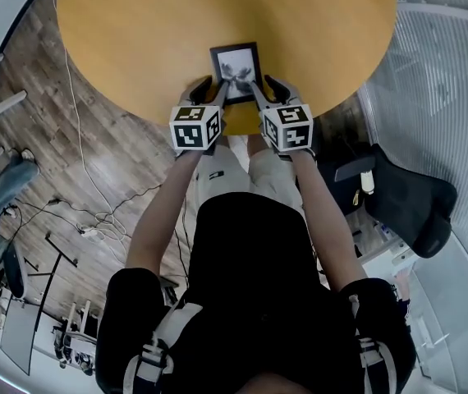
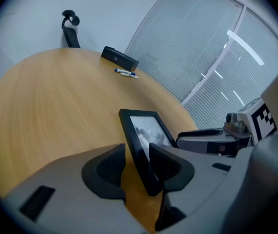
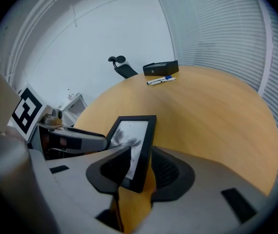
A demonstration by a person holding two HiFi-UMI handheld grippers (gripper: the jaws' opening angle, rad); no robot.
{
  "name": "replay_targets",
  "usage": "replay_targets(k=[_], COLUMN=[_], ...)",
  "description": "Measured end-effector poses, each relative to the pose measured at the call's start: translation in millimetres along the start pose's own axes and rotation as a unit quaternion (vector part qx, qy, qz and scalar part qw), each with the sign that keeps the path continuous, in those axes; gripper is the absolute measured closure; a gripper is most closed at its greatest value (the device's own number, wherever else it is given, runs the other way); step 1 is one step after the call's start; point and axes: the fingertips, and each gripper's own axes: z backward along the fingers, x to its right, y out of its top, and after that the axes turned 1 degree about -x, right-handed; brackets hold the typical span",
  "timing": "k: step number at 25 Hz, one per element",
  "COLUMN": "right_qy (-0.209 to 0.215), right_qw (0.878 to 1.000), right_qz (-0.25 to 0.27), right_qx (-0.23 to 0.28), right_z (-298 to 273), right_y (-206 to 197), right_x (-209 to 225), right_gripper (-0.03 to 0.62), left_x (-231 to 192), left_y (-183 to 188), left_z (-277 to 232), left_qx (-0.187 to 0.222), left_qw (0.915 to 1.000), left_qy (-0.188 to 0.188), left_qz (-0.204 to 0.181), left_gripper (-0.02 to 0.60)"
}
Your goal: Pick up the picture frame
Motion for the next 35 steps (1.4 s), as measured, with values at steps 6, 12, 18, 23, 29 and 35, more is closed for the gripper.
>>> replay_targets(k=[6,12,18,23,29,35], right_qy=[-0.01,-0.005,-0.006,-0.014,-0.022,-0.027], right_qw=[1.0,1.0,1.0,1.0,1.0,0.999], right_qz=[-0.025,-0.02,-0.023,-0.02,-0.017,-0.024], right_qx=[-0.005,-0.007,-0.006,-0.008,0.005,0.03], right_z=[-7.6,-15.9,-17.1,-17.1,-6.8,12.8], right_y=[-4.0,-7.4,-4.9,-5.3,8.4,43.0], right_x=[10.1,5.7,5.8,5.8,0.9,-12.3], right_gripper=[0.482,0.488,0.499,0.503,0.505,0.505], left_x=[-0.1,-1.9,0.3,-0.1,4.1,10.2], left_y=[-0.3,1.0,2.5,1.7,16.3,48.0], left_z=[-3.8,-2.2,-3.1,-2.5,9.4,35.1], left_qx=[-0.002,-0.01,-0.013,-0.016,0.003,0.033], left_qw=[0.9996,0.9993,0.9989,0.9992,0.9994,0.9984], left_qy=[0.012,0.011,0.018,0.017,0.015,0.014], left_qz=[-0.027,-0.033,-0.041,-0.034,-0.03,-0.044], left_gripper=[0.436,0.436,0.466,0.472,0.483,0.483])
